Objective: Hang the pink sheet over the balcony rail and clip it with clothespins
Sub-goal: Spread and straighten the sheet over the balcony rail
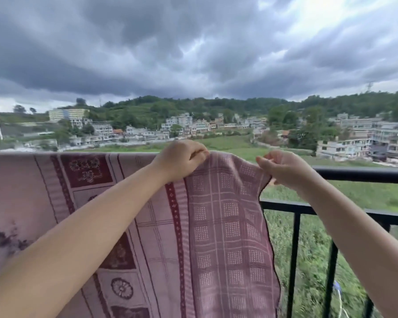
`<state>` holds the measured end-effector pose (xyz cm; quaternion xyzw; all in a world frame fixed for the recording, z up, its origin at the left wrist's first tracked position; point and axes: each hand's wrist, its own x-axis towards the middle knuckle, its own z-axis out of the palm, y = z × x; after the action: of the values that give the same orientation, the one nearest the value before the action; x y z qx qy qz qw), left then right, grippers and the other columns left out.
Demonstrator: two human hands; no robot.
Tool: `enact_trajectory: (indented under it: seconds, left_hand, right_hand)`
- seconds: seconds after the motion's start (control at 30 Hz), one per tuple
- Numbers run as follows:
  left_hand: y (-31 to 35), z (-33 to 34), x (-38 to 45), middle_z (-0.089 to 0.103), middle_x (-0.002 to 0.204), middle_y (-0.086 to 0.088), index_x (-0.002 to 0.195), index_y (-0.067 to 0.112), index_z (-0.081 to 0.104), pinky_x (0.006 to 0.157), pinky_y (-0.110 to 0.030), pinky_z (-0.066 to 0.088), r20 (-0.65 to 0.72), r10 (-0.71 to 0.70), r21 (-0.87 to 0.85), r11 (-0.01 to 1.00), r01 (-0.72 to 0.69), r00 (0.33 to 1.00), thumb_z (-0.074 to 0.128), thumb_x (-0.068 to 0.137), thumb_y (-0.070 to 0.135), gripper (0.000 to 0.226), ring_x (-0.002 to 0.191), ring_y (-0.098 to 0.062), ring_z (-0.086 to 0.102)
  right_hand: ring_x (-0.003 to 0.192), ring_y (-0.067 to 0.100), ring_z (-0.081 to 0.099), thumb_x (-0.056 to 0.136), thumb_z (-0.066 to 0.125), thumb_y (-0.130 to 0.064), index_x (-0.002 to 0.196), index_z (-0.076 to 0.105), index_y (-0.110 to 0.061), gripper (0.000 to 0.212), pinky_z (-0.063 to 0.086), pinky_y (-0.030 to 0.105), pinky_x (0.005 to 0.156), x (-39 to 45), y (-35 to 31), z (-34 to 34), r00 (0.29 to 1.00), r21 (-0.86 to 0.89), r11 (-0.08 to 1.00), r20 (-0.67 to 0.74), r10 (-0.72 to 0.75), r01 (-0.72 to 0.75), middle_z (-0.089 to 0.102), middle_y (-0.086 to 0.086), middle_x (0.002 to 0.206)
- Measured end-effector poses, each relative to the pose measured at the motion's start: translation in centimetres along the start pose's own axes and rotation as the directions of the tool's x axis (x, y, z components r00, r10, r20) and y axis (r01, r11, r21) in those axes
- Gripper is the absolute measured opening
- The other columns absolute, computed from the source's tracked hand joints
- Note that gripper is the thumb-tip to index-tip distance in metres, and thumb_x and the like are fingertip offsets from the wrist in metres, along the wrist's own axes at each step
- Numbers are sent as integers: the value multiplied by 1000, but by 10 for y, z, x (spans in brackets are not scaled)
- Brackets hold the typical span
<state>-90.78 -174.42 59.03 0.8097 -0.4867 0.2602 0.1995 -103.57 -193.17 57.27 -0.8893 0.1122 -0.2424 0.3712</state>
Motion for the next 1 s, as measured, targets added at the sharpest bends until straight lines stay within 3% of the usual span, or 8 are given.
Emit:
enact_trajectory:
  seconds: [0.07,0.17,0.33,0.43,0.53,0.63,0.8,1.0]
  left_hand:
    - [-2,1,-26,65,112,-13,115,4,58,92,-32,43,-45,90,86,993,-86,995,59,84,27,39,103,-26,59]
    - [-5,7,-44,56,127,-13,124,5,51,103,-42,39,-136,9,265,964,28,991,65,81,27,51,119,-29,49]
    - [3,5,-35,64,106,-13,103,2,61,89,-33,46,-277,-57,309,940,145,959,56,88,20,24,103,-27,56]
    - [3,4,-31,67,80,-18,79,-3,64,67,-36,55,-267,57,385,921,52,962,59,85,11,15,78,-30,63]
    - [0,4,-30,59,51,-12,56,0,59,42,-21,44,-279,178,453,891,-34,944,66,72,-6,19,47,-25,59]
    - [-3,0,-33,60,51,-11,58,0,61,40,-20,40,-243,243,468,877,-106,939,66,69,-10,16,46,-26,59]
    - [-15,3,-44,63,54,-9,63,3,65,41,-24,49,-228,316,430,881,-196,921,69,66,-10,14,50,-25,61]
    - [-14,19,-42,70,73,-10,83,4,70,57,-39,57,-298,281,418,897,-140,912,77,62,-1,22,68,-29,67]
  right_hand:
    - [85,20,56,87,50,-35,98,56,-8,30,46,29,73,-7,-11,5,982,-50,984,-75,-173,169,59,4,90]
    - [87,17,50,85,56,-30,109,57,-8,32,40,26,76,-8,-24,17,944,-285,920,-111,-311,269,53,1,94]
    - [64,22,53,87,53,-13,90,67,2,21,43,26,54,-11,-27,29,907,-365,878,-163,-388,310,67,15,78]
    - [59,26,52,88,51,-14,83,68,4,26,45,29,55,-12,-28,29,870,-448,844,-238,-431,295,68,20,73]
    - [55,25,48,86,49,-9,74,65,8,27,32,22,48,-13,-31,24,855,-477,833,-270,-443,281,64,23,65]
    - [53,26,49,85,50,-10,64,62,7,28,31,21,47,-17,-31,20,853,-499,825,-277,-443,267,61,20,59]
    - [78,25,60,84,54,-16,66,65,1,27,48,35,81,-34,-26,26,817,-623,716,-206,-539,315,69,12,71]
    - [81,28,62,83,50,-13,86,69,-5,21,52,39,78,-25,-11,32,897,-613,766,-205,-391,194,71,11,83]
